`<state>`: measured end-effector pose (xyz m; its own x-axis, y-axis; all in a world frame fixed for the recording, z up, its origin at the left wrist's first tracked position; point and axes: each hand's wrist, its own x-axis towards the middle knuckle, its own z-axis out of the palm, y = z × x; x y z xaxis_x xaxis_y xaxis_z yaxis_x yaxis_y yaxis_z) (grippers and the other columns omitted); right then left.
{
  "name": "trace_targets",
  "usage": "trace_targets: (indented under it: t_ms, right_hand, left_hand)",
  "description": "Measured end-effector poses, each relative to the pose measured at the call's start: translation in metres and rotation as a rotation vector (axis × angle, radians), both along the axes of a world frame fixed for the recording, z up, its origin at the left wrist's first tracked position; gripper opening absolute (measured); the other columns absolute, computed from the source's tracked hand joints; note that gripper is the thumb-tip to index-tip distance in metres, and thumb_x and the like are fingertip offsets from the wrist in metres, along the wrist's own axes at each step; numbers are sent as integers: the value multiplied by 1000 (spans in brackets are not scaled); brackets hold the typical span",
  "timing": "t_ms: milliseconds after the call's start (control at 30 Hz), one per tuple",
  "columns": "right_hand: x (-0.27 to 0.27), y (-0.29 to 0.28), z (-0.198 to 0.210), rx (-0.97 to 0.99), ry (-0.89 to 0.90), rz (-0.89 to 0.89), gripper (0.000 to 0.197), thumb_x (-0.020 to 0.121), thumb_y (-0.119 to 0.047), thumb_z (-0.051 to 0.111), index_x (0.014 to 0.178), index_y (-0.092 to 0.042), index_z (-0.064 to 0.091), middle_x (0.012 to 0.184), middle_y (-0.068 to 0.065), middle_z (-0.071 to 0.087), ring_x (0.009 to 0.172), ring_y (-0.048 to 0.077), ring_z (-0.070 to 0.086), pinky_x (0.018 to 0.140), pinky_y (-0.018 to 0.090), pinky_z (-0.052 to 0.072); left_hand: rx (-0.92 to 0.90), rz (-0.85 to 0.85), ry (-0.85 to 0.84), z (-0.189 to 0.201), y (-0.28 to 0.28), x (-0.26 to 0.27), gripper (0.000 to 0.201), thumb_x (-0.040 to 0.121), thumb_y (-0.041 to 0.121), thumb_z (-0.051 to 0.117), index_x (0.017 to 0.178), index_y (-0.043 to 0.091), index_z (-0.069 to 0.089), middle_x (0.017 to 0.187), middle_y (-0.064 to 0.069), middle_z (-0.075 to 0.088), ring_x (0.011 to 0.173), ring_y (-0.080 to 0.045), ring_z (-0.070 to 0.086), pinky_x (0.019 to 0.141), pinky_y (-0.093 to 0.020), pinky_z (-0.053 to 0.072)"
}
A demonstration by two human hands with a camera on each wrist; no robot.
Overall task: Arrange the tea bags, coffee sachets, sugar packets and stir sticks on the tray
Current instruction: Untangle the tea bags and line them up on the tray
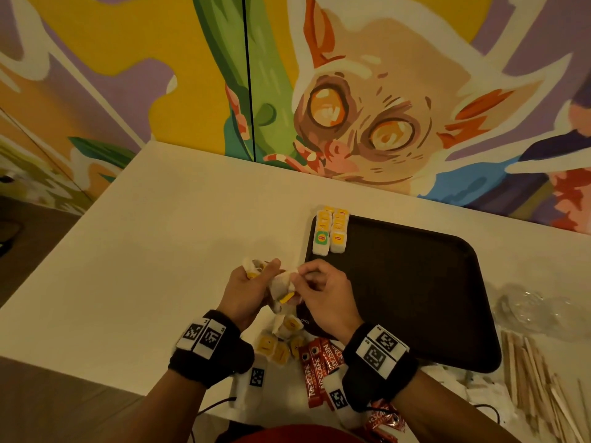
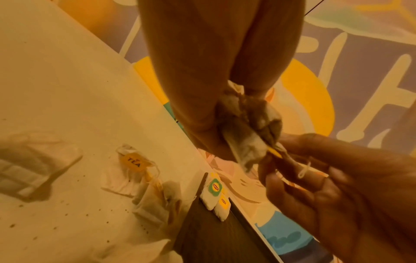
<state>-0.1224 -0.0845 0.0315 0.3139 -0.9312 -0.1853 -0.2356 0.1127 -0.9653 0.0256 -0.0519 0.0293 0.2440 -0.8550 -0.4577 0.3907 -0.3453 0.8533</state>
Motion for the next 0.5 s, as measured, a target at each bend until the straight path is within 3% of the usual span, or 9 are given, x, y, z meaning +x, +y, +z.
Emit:
trace_targets:
  t_ms: [100, 200, 300, 400, 500]
  right_hand:
    - [-2, -6, -2, 3, 30, -10, 10, 90, -17, 68, 91, -24, 62, 88, -1, 73, 76, 18, 71, 70, 39, 61]
    - [-3, -11, 3, 45, -32, -39, 8, 91, -14, 67, 92, -19, 61, 97, 4, 70, 79, 22, 73, 74, 46, 61]
    - [-4, -14, 12, 95, -151, -62, 8, 92, -8, 65, 95, -11, 58, 93, 12, 69, 70, 28, 73, 70, 40, 61]
    - [-6, -17, 18, 99, -187, -64, 13, 91, -3, 65, 98, -11, 57, 88, 18, 69, 68, 31, 72, 68, 39, 61]
    - [-10, -19, 21, 100, -160, -34, 14, 91, -3, 65, 102, -11, 60, 90, 19, 70, 68, 30, 72, 70, 41, 61]
  left_hand:
    - [11, 62, 24, -2, -1, 4, 26, 95, 17, 58, 99, -8, 58, 84, -21, 67, 42, -26, 56, 42, -30, 49]
    - [25, 167, 74, -5, -2, 8, 14, 94, 14, 60, 99, 1, 58, 85, -17, 65, 54, -28, 59, 43, -32, 51]
    - [55, 237, 206, -7, -4, 11, 11, 91, 16, 64, 95, 6, 60, 80, -10, 63, 58, -20, 58, 45, -26, 49]
    - [53, 232, 358, -7, -7, 15, 11, 89, 20, 66, 88, 13, 58, 72, -3, 54, 56, -12, 51, 43, -20, 45]
    - [40, 168, 306, -4, -8, 19, 18, 83, 25, 73, 83, 18, 56, 67, 0, 47, 46, -8, 42, 35, -15, 32]
